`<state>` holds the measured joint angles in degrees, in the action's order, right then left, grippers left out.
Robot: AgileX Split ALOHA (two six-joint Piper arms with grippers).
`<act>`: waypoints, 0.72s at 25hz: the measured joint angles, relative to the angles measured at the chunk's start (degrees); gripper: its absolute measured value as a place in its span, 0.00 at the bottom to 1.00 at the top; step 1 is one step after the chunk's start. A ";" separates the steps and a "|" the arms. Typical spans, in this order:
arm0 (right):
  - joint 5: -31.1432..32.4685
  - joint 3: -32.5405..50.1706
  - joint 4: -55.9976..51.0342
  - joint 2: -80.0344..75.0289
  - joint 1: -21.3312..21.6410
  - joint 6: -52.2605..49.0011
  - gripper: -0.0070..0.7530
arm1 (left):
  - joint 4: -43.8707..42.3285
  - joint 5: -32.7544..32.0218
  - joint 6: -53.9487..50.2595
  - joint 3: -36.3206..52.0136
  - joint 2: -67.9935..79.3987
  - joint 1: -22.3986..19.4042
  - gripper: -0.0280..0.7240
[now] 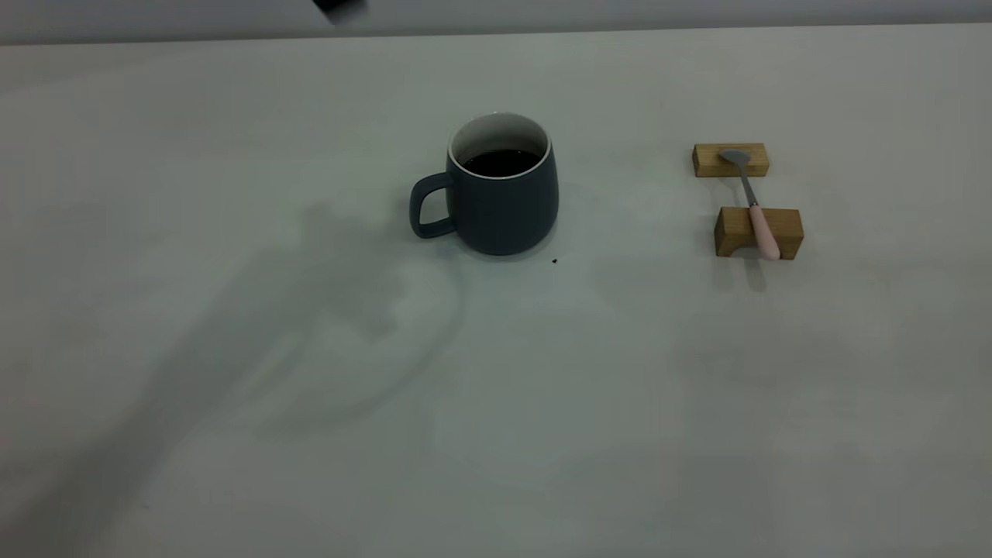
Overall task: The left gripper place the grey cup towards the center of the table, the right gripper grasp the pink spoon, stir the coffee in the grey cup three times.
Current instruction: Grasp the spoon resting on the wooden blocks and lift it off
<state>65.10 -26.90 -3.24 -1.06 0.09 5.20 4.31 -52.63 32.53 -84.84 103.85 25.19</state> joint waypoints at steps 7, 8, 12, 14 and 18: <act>0.00 0.00 0.00 0.00 0.00 0.00 0.32 | -1.16 -14.27 -16.62 0.61 -21.92 0.00 0.79; 0.00 0.00 0.00 0.00 0.00 0.00 0.32 | -1.17 -14.27 -18.03 1.24 -24.54 0.00 0.79; 0.00 0.00 0.00 0.00 0.00 0.00 0.32 | -1.06 -14.27 -23.10 9.12 -35.53 0.00 0.79; 0.00 0.00 0.00 0.00 0.00 0.00 0.32 | -1.07 -14.27 -25.36 14.39 -41.09 0.00 0.79; 0.00 0.00 0.00 0.00 0.00 0.00 0.32 | -2.92 -14.27 -28.01 24.49 -52.19 0.00 0.79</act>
<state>65.10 -26.90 -3.24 -1.06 0.09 5.20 1.40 -66.90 4.52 -60.34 51.66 25.19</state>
